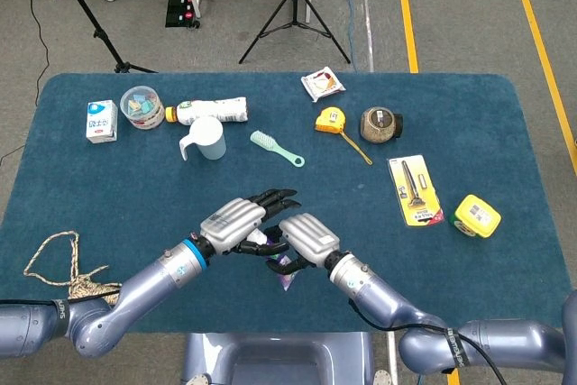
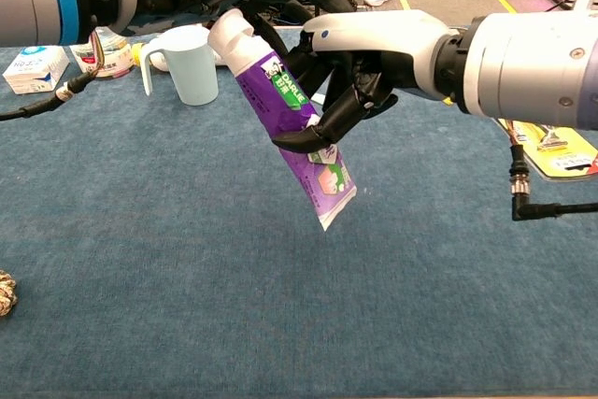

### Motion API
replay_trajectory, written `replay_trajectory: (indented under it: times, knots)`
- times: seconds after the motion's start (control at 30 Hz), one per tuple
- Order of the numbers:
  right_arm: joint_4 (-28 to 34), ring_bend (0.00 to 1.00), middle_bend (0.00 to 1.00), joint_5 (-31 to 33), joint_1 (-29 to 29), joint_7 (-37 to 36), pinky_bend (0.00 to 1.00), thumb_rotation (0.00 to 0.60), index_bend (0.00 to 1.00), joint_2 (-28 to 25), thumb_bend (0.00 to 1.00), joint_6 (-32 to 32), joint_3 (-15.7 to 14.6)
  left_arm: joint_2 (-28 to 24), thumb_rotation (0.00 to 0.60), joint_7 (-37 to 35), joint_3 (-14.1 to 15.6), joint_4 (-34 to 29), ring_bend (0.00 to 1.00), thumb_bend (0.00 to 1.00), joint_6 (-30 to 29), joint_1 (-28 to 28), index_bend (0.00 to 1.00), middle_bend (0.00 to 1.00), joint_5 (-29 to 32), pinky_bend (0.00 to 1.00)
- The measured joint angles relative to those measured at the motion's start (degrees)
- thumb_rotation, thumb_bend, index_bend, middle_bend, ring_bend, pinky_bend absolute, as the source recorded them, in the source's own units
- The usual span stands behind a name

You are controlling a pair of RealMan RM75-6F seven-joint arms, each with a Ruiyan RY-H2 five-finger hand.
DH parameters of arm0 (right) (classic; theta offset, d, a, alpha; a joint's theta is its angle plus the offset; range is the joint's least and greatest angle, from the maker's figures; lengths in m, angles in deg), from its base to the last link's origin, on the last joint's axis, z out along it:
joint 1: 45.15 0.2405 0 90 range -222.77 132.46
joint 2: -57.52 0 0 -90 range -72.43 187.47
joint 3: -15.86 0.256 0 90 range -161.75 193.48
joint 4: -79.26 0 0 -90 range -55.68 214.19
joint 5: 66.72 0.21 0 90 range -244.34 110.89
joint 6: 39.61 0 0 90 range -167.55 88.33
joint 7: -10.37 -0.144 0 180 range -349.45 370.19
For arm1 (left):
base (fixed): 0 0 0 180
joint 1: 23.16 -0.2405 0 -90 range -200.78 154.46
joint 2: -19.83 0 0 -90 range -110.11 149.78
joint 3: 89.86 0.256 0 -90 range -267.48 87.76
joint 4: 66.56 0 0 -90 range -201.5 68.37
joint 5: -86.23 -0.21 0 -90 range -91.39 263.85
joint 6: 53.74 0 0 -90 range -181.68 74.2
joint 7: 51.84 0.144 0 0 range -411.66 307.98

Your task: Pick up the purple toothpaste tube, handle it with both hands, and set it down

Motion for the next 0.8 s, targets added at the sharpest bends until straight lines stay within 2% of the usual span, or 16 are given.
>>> replay_trajectory:
  times: [0.23, 0.4, 0.8]
  knots:
    - [0.3, 1.00, 0.91, 4.3, 1.7, 1.6, 1.00, 0.529, 0.83, -0.7, 0.71, 0.6, 0.5, 0.9, 0.000, 1.4, 0.8, 0.5, 0.00, 0.02, -0.8, 1.1, 0.07, 0.03, 1.4, 0.16]
    - [0.6, 1.00, 0.91, 6.7, 2.3, -0.1, 1.00, 0.524, 0.83, -1.3, 0.71, 1.6, 1.3, 1.6, 0.000, 2.1, 1.2, 0.7, 0.00, 0.02, -2.5, 1.1, 0.06, 0.03, 0.8, 0.16]
    - [0.2, 1.00, 0.91, 5.1, 1.1, -5.9, 1.00, 0.514, 0.83, -2.4, 0.71, 2.6, 2.5, 4.3, 0.000, -0.6, 0.8, 2.2, 0.00, 0.02, -5.9, -0.2, 0.02, 0.00, -1.1, 0.16]
